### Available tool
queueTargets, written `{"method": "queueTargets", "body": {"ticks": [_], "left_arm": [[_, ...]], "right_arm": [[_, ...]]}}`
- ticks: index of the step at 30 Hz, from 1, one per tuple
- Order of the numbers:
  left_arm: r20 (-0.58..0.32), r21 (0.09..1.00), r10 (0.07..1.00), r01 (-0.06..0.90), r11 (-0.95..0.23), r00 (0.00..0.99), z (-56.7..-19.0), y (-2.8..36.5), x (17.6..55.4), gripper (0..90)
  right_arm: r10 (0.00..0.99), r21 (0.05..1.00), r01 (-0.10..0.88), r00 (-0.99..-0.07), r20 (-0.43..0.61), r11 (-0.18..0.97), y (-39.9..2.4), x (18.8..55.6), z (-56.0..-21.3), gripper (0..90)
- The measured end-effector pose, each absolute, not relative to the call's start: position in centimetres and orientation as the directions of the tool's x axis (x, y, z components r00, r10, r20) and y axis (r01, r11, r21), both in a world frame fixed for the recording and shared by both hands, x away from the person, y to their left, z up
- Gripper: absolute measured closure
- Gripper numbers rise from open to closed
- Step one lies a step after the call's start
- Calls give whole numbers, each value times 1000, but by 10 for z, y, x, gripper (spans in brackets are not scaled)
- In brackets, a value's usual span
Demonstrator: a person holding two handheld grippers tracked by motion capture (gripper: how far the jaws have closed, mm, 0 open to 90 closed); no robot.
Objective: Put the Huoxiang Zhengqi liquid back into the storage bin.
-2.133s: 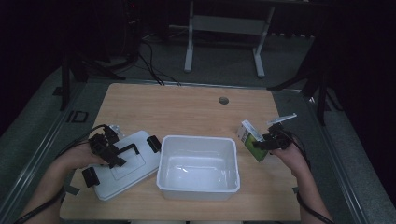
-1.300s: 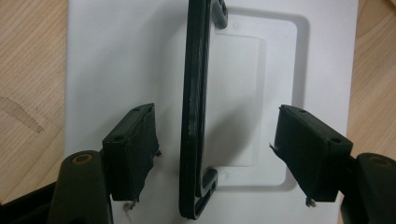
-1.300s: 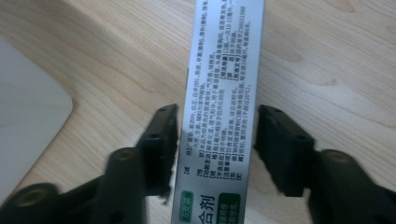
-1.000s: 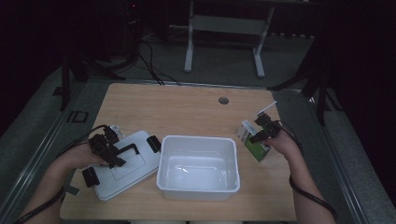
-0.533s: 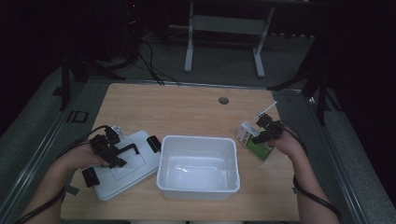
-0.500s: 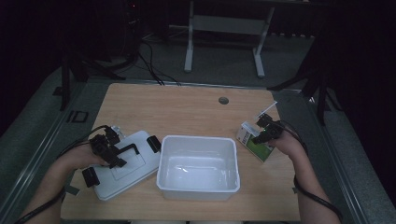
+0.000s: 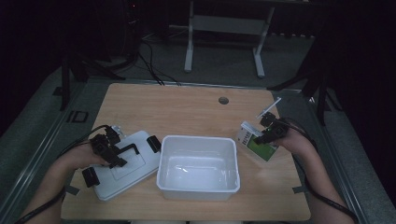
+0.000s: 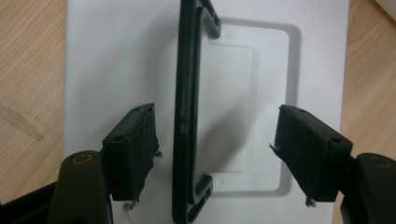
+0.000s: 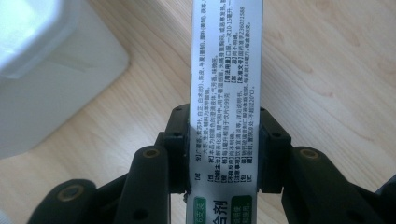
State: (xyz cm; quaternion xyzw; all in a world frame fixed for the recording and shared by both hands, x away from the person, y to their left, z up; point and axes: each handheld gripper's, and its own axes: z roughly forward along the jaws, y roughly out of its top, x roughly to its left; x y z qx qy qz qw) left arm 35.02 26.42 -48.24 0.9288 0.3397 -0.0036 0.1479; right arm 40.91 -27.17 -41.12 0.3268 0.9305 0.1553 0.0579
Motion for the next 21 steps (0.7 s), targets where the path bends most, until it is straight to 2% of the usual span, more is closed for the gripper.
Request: {"method": "queueTargets", "body": {"ticks": [11,21], "left_arm": [[-93,280,627,625,-729,773,-480,262,349,303],[-89,272,621,619,-737,778,-478,260,348,303]], "right_arm": [[588,394,525,-807,-49,754,-263,387,-365,637],[506,427,429,-859,-80,796,-242,364,-329,637]]}}
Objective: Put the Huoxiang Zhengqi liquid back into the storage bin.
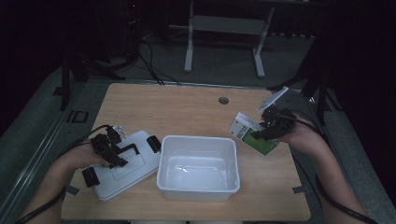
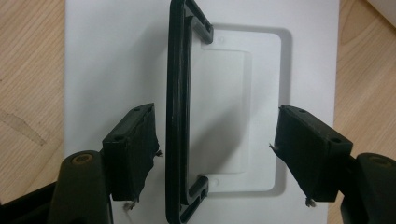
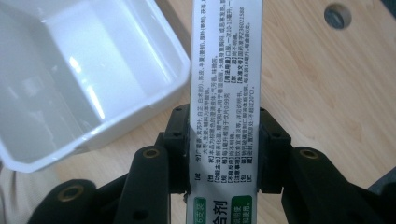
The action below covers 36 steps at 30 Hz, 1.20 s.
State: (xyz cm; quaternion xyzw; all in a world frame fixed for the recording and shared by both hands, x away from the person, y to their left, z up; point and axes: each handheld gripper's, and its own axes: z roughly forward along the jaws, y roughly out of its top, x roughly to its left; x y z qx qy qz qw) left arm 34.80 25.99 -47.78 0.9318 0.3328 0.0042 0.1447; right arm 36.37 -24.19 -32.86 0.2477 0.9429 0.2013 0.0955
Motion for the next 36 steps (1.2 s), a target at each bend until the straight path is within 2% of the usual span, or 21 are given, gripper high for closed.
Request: {"method": "queueTargets", "body": {"ticks": [10,36], "left_arm": [[-85,266,619,616,-741,781,-478,259,347,303],[-81,261,623,619,-740,778,-477,261,345,303]], "right_arm": [[404,448,334,-912,-67,829,-212,346,-314,637],[131,421,108,-991,-28,901,-142,305,-327,636]]}}
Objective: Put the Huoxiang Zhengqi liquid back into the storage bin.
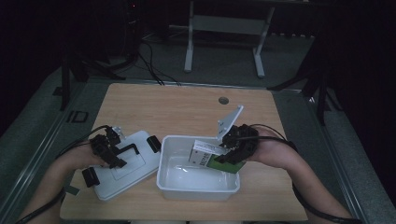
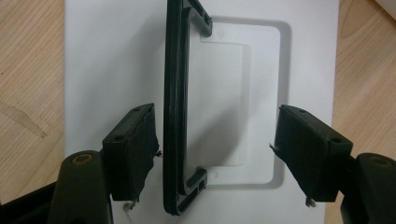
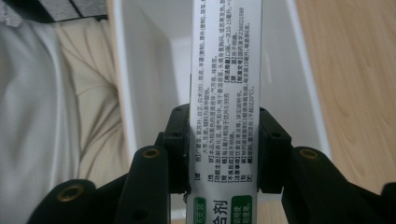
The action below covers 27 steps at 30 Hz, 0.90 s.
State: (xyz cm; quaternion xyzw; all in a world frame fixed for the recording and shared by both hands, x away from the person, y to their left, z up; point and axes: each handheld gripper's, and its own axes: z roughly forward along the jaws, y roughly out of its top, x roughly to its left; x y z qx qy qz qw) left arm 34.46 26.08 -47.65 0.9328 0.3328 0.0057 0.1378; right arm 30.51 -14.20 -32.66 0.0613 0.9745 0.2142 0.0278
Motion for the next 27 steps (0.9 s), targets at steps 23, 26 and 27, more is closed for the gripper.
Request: {"method": "queueTargets", "body": {"ticks": [23,26,27], "left_arm": [[-86,253,620,619,-743,780,-480,261,344,303],[-86,255,620,619,-743,780,-480,261,345,303],[-87,255,620,619,-743,780,-480,261,345,303]], "right_arm": [[8,339,20,-999,36,940,-117,298,-383,635],[-1,326,15,-999,49,945,-114,298,-392,635],[-2,319,15,-999,52,948,-114,298,-394,634]]}}
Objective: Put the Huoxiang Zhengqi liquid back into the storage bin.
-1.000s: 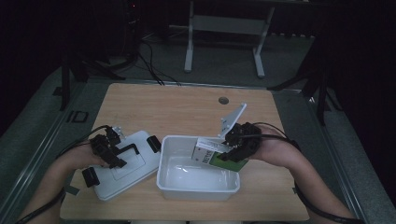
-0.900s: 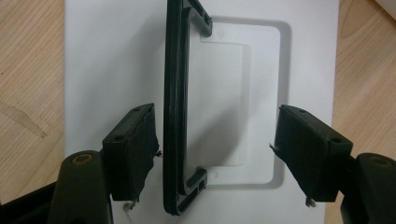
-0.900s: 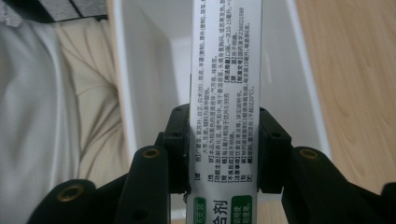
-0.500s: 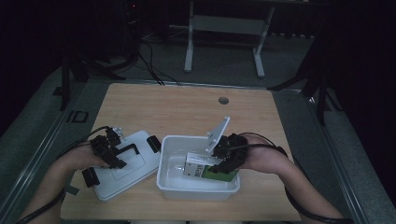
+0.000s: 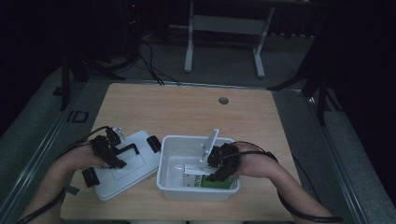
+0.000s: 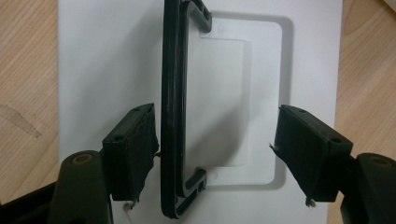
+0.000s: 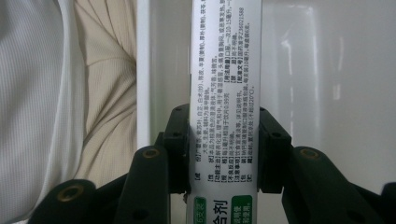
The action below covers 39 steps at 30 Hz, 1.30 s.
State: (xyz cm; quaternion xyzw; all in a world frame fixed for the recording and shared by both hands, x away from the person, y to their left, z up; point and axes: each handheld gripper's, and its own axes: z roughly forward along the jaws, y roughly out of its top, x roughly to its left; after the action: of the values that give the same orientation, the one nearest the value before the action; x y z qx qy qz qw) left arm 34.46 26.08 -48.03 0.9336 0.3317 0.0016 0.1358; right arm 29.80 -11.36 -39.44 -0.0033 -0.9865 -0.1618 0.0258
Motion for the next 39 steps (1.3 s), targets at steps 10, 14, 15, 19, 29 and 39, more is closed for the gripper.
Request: {"method": "queueTargets", "body": {"ticks": [10,14,15,19,29,39], "left_arm": [[-89,254,622,622,-741,778,-481,262,344,303],[-89,254,622,621,-742,778,-481,261,344,303],[-88,254,623,622,-741,778,-481,262,344,303],[-87,251,623,622,-742,778,-482,262,344,303],[-87,246,622,622,-743,778,-483,262,344,304],[-89,246,624,624,-741,776,-482,263,344,304]], "right_arm": [[-20,285,3,-997,78,959,-109,298,-419,633],[-18,276,6,-996,85,961,-107,298,-426,633],[-17,275,10,-995,95,961,-107,299,-428,633],[-11,262,18,-994,107,965,-107,300,-440,633],[1,251,33,-992,127,967,-110,303,-452,630],[21,279,59,-990,140,959,-113,307,-442,582]]}}
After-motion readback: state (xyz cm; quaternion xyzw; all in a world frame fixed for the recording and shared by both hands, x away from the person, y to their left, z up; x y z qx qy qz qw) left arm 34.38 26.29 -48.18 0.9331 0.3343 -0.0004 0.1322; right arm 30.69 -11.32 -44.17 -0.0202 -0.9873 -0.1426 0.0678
